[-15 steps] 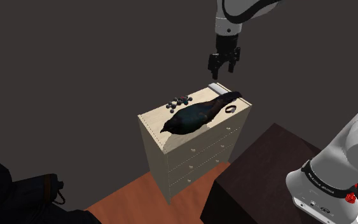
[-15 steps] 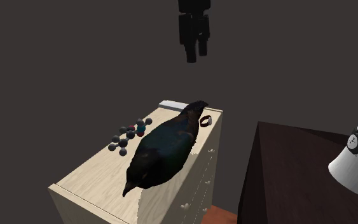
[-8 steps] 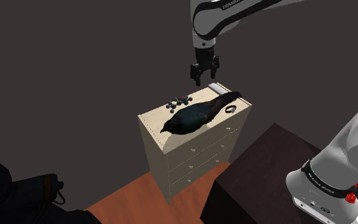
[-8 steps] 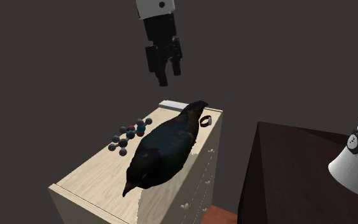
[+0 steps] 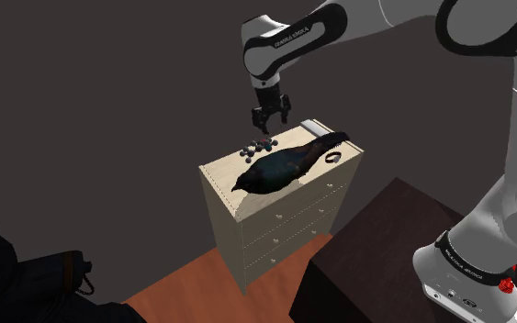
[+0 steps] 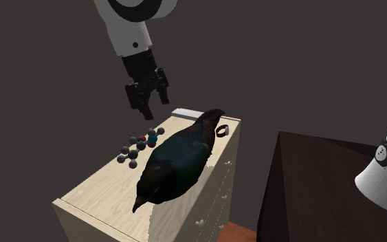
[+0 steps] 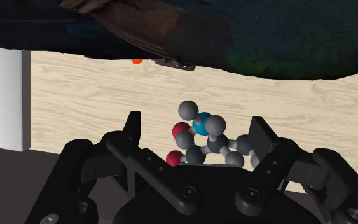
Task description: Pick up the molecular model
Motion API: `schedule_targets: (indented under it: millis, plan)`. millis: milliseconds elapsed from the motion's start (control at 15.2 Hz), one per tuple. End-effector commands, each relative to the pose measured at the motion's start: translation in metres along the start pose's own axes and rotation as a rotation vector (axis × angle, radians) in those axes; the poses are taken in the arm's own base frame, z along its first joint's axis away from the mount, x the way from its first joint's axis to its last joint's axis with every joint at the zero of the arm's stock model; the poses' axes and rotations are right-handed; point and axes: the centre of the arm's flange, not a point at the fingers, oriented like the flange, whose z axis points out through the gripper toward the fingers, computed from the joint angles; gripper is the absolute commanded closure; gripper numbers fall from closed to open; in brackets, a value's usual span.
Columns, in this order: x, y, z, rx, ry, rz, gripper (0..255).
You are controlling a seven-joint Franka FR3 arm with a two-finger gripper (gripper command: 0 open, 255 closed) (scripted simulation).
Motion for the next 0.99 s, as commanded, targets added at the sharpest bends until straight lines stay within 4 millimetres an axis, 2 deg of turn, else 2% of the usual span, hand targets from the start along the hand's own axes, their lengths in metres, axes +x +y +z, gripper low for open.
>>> schedule_targets:
  millis: [0, 66, 528, 660, 726, 924]
  plan:
    - [0.023, -0.011, 0.015, -0.013, -0.016, -0.006, 0]
    - [0.032, -0.015, 0.021, -0.018, -0.022, -0.008, 0]
    - [0.041, -0.019, 0.057, -0.018, -0.022, -0.008, 0]
    - [0.041, -0.019, 0.059, -0.018, -0.022, -0.008, 0]
    - [0.04, -0.018, 0.061, -0.018, -0.022, -0.009, 255]
    - [0.038, -0.018, 0.059, -0.018, -0.022, -0.009, 255]
